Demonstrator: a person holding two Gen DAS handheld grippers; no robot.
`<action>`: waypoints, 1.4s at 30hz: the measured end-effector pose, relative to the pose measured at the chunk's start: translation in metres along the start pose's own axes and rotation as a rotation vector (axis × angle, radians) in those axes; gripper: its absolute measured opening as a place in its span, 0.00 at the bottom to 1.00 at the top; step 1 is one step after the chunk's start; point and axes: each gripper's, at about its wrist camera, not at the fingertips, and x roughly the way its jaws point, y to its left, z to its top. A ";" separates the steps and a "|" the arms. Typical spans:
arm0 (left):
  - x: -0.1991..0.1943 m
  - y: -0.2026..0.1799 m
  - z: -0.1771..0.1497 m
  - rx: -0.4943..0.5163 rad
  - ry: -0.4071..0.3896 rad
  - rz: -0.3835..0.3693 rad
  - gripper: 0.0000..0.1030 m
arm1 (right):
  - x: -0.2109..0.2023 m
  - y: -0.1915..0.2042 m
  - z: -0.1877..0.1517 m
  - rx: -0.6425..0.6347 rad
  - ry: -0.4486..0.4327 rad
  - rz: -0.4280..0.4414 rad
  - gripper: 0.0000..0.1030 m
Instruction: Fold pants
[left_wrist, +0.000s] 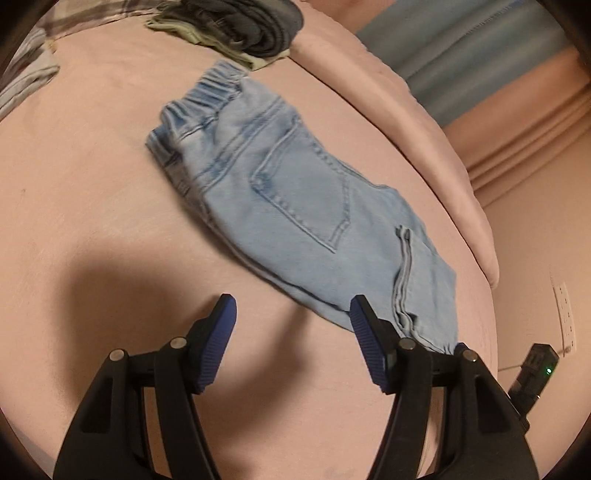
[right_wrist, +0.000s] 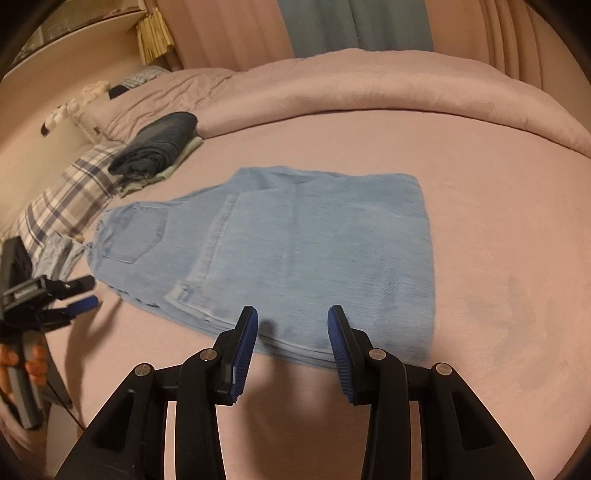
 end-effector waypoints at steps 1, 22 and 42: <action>0.000 0.000 0.000 0.002 -0.004 0.004 0.62 | 0.001 0.003 0.001 -0.008 0.001 0.000 0.39; 0.020 0.003 0.006 0.021 -0.022 0.010 0.62 | 0.020 0.049 0.006 -0.117 0.049 -0.001 0.39; 0.031 0.043 0.051 -0.318 -0.067 -0.183 0.62 | 0.025 0.062 0.003 -0.126 0.062 0.011 0.39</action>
